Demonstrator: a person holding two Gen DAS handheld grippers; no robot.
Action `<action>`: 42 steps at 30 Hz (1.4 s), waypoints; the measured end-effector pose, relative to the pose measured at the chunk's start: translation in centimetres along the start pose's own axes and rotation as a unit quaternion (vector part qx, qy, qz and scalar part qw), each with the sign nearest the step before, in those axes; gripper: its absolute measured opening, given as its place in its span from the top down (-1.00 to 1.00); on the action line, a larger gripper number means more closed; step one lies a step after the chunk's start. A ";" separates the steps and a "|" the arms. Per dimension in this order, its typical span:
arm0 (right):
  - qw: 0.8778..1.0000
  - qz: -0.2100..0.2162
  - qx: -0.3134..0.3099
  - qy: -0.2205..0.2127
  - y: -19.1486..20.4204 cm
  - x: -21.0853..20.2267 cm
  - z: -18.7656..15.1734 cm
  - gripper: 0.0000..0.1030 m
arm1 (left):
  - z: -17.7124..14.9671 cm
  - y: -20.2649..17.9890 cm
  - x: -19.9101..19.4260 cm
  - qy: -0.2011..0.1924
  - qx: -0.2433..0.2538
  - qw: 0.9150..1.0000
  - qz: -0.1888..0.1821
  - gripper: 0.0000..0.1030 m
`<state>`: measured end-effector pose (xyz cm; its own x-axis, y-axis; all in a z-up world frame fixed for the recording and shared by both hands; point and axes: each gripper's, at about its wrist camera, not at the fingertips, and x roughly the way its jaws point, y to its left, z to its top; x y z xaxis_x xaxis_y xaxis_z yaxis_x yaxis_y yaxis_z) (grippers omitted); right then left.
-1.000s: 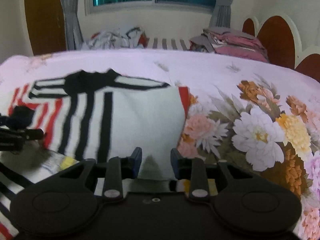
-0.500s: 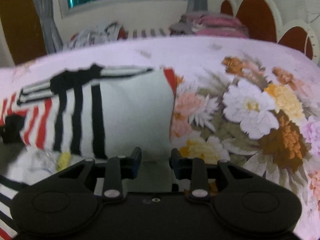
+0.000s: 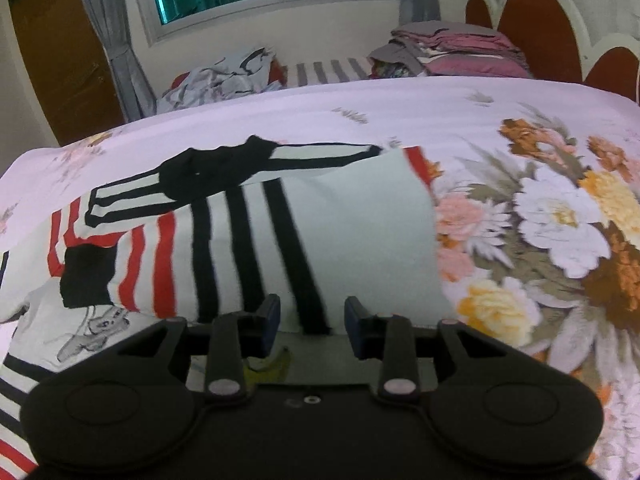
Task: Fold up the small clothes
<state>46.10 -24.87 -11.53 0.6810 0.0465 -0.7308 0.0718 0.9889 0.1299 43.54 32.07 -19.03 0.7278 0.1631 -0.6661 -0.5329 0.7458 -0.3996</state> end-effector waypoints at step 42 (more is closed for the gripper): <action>0.988 0.008 0.153 -0.034 -5.3 -2.6 0.1 0.27 | -12.3 -37.9 2.9 0.062 0.383 0.896 -0.217 0.92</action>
<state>44.02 -30.20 -10.28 0.7307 0.0409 -0.6814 0.2709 0.8989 0.3444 60.55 -3.69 -13.50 0.7161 -0.2865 -0.6365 0.2753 0.9539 -0.1196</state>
